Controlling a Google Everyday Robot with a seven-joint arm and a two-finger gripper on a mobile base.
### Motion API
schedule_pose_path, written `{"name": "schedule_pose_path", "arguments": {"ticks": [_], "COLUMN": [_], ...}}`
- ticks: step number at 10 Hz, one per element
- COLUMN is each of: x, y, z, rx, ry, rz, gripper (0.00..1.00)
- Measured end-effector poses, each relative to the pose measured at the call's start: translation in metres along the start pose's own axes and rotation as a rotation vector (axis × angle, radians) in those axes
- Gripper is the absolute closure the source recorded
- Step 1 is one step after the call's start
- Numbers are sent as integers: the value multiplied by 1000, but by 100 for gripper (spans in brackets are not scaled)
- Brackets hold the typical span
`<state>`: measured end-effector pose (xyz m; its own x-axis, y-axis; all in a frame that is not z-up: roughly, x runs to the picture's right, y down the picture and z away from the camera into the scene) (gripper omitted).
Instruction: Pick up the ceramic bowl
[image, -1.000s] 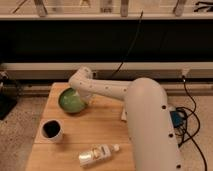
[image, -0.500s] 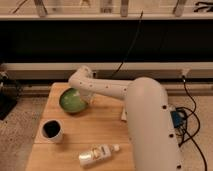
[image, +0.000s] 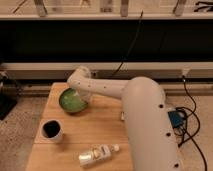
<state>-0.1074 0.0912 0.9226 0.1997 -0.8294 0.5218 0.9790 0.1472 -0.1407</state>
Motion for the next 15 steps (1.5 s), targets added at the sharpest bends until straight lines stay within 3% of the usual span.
{"name": "schedule_pose_path", "arguments": {"ticks": [7,10,15], "x": [-2,2,1], "y": [3,8,12], "z": [-2,-17,-22], "rx": [-22,-30,-41], "ry": [7,13,19], "rz": [-80,-105,-161], "gripper": [99,99,99]}}
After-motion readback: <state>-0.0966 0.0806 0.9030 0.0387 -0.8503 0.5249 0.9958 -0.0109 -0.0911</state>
